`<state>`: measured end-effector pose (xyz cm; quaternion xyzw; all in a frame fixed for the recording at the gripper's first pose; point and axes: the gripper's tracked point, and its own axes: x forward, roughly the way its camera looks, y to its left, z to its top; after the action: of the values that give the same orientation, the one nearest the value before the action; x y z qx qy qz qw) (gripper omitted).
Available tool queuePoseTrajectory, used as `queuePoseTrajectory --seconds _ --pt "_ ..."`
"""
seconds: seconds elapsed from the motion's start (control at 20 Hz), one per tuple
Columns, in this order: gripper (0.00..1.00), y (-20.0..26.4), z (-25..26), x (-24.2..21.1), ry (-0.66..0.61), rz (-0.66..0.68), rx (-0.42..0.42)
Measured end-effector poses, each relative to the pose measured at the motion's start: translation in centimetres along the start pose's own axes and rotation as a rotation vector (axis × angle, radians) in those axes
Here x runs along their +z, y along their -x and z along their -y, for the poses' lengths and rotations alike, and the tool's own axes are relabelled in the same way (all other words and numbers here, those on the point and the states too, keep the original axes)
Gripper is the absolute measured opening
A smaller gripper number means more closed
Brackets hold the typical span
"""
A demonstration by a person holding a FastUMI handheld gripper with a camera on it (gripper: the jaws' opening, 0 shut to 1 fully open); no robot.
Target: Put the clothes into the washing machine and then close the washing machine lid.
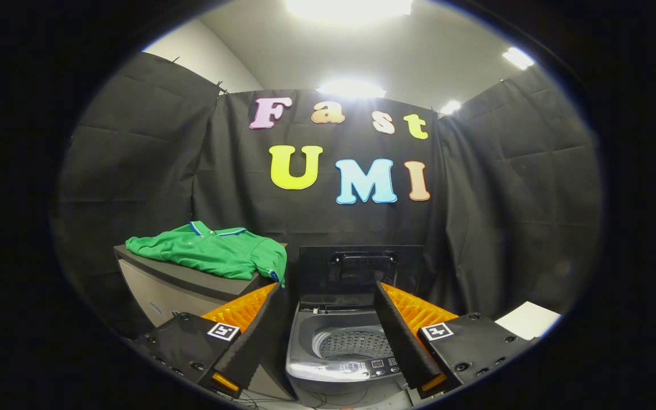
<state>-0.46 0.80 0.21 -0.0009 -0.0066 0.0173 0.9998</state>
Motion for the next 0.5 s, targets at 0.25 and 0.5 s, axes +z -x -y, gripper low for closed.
queuePoseTrajectory --seconds 0.25,0.5 --pt "1.0 0.17 0.3 0.17 0.002 0.0 -0.006" --pt "1.0 0.34 0.44 0.82 -0.01 0.007 0.0"
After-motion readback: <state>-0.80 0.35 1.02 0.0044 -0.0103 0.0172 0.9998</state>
